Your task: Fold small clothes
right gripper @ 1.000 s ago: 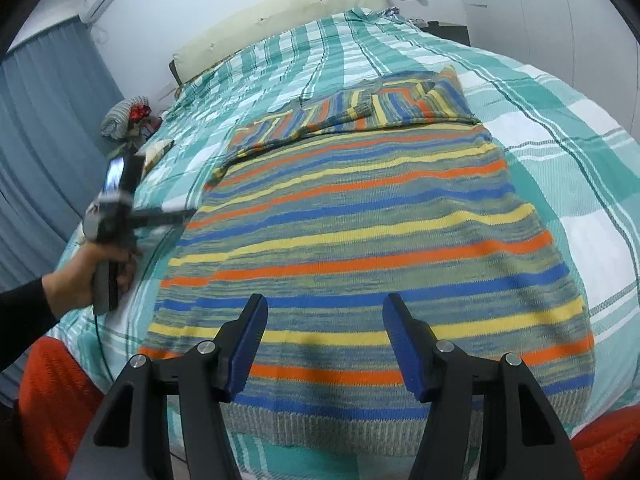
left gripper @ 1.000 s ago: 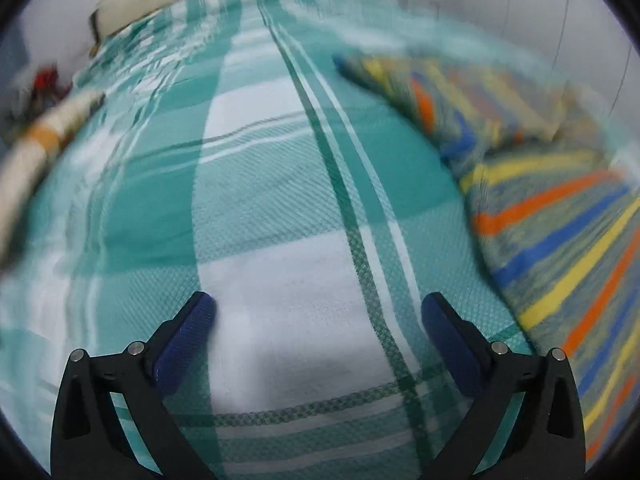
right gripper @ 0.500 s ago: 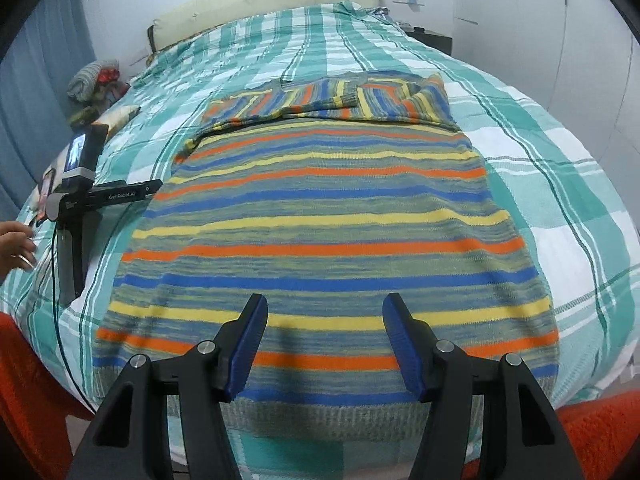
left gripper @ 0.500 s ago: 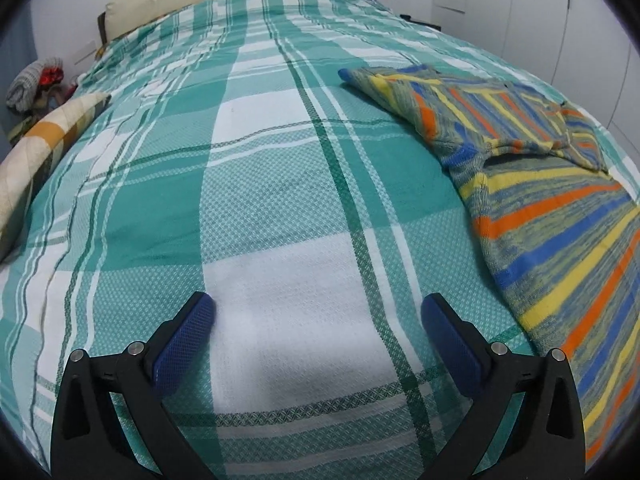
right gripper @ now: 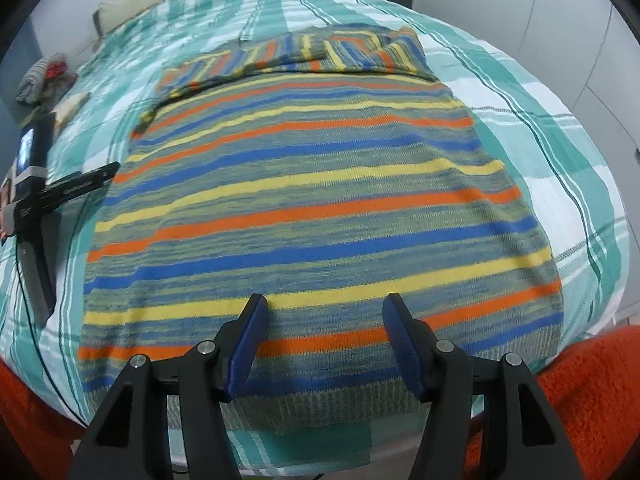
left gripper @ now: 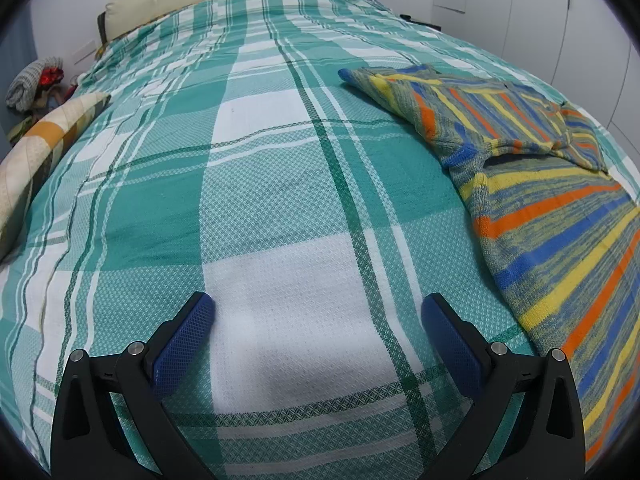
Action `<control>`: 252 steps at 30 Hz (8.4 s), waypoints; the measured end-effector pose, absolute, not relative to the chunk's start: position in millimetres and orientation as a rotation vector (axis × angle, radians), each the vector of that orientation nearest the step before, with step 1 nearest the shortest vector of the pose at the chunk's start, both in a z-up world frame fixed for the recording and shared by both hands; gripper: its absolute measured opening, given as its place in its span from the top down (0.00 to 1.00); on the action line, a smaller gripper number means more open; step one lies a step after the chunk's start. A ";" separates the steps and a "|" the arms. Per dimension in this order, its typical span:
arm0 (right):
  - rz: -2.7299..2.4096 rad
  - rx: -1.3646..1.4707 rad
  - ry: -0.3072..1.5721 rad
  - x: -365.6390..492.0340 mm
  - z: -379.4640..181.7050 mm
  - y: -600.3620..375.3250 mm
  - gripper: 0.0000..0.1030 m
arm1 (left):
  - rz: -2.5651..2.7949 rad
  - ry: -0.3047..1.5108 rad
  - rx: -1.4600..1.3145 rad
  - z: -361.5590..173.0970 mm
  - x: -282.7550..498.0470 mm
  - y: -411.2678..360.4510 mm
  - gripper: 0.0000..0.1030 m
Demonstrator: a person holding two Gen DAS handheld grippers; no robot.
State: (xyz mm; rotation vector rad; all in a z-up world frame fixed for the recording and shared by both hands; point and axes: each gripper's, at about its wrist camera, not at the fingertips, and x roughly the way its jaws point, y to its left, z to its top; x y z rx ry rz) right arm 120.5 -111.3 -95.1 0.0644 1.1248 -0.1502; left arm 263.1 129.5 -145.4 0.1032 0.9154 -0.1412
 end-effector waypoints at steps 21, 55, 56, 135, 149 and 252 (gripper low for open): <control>-0.149 0.008 1.138 125.0 -98.6 -91.6 0.42 | -0.141 0.915 0.103 -145.4 263.0 129.2 0.00; -0.144 0.084 1.103 118.6 -94.5 -102.9 0.39 | -0.140 0.916 0.103 -145.2 263.1 129.1 0.00; -0.141 0.085 1.100 118.6 -94.3 -102.7 0.39 | -0.140 0.916 0.103 -145.3 263.0 129.2 0.00; -0.069 0.369 0.767 59.6 -52.5 -205.4 0.36 | -0.105 0.990 0.059 -136.3 252.8 128.7 0.01; -0.062 0.408 0.765 64.2 -57.2 -209.4 0.35 | 0.133 0.906 0.062 -67.8 111.6 128.2 0.01; 0.088 0.688 0.755 493.8 -58.6 -377.6 0.57 | -0.215 0.876 -0.515 -68.5 464.6 114.1 0.30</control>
